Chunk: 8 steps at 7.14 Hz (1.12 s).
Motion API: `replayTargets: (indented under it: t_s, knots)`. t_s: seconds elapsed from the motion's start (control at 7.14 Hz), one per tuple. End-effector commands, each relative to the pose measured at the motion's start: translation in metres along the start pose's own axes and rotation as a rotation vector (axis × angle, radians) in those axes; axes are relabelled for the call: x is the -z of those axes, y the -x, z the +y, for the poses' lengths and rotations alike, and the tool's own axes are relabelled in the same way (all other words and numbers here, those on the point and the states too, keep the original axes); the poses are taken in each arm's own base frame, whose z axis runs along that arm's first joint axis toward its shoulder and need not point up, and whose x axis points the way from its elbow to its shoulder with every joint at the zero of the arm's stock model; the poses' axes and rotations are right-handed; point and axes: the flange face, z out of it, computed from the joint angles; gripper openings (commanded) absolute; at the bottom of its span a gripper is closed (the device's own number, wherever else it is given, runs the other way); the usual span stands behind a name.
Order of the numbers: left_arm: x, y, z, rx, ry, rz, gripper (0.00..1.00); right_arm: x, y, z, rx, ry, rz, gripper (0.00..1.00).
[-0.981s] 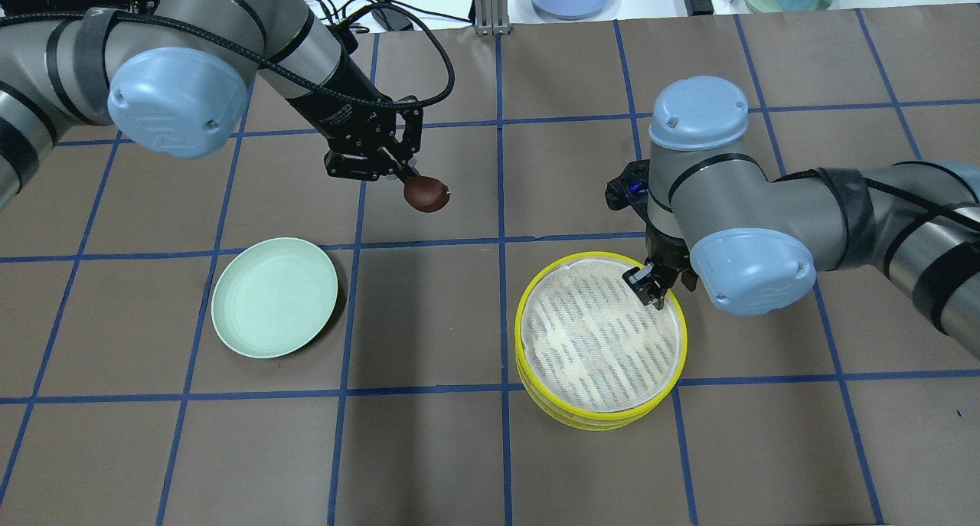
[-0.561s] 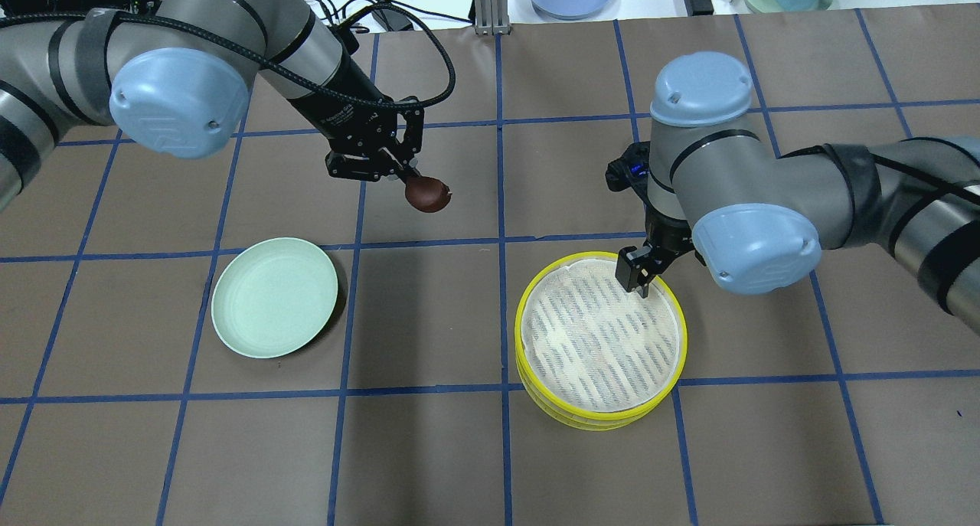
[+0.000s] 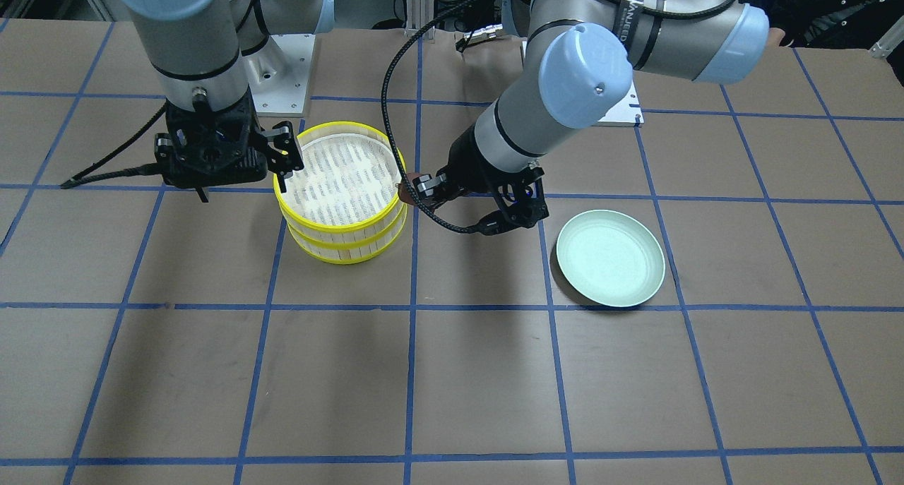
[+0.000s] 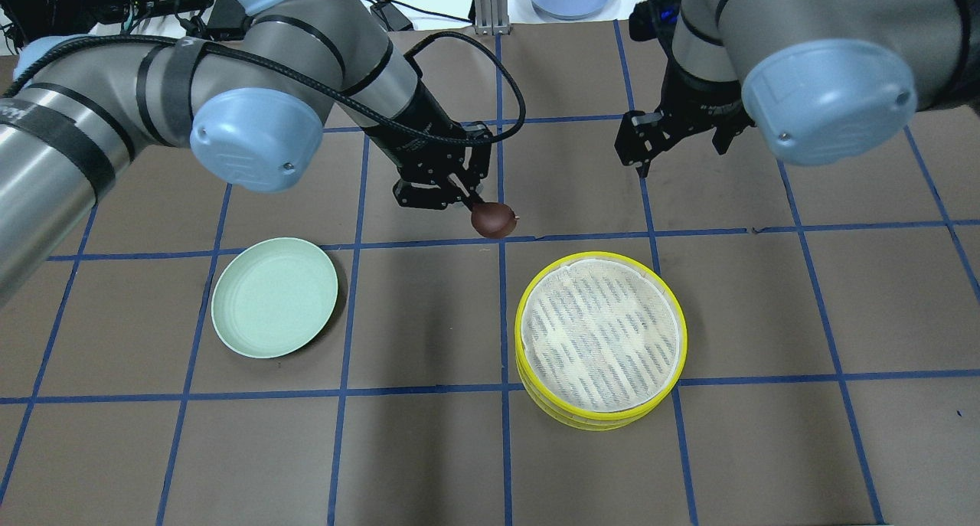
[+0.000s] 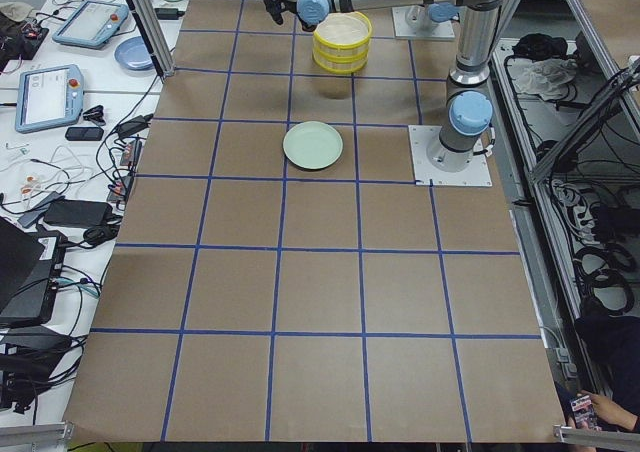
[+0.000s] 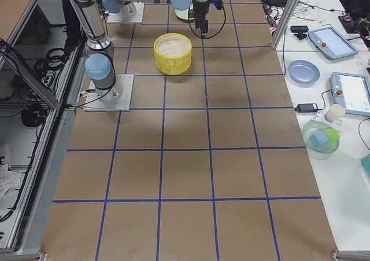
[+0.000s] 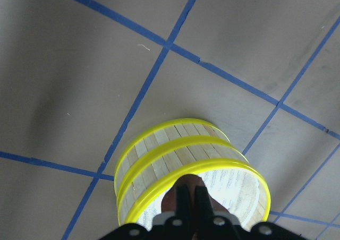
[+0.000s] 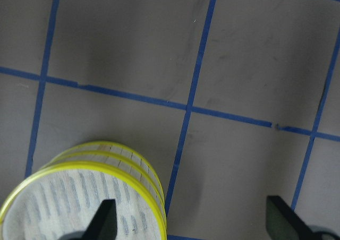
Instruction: Stack buns with steamer
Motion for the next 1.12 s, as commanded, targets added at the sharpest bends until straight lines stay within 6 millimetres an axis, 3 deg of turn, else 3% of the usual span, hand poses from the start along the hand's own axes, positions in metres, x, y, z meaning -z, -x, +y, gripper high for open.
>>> replayTargets:
  t_s: [0.0, 0.14, 0.28, 0.42, 0.56, 0.7, 0.84, 0.98]
  knots:
    - [-0.042, -0.007, 0.030, 0.002, 0.039, -0.041, 0.00, 0.053, -0.013, -0.012, -0.112, -0.090, -0.032, 0.99]
    - [-0.055, -0.010, 0.045, -0.015, 0.055, -0.062, 0.00, 0.063, -0.015, -0.014, -0.220, -0.110, -0.060, 0.99]
    - [-0.072, -0.013, 0.056, -0.028, 0.078, -0.083, 0.08, 0.070, -0.017, -0.012, -0.230, -0.118, -0.049, 0.99]
    - [-0.087, -0.013, 0.063, -0.010, 0.097, -0.110, 0.22, 0.073, -0.016, -0.002, -0.227, -0.109, -0.045, 0.99]
    - [-0.103, -0.009, 0.070, -0.013, 0.118, -0.135, 0.53, 0.071, -0.015, 0.000, -0.225, -0.095, -0.044, 1.00]
    - [-0.105, -0.010, 0.074, -0.011, 0.118, -0.135, 0.84, 0.070, -0.016, 0.001, -0.220, -0.085, -0.040, 1.00]
    - [-0.104, -0.012, 0.074, 0.009, 0.114, -0.134, 1.00, 0.072, -0.016, 0.003, -0.218, -0.087, -0.040, 0.99]
    - [-0.093, -0.016, 0.074, -0.015, 0.096, -0.118, 1.00, 0.073, -0.015, 0.003, -0.217, -0.092, -0.042, 1.00]
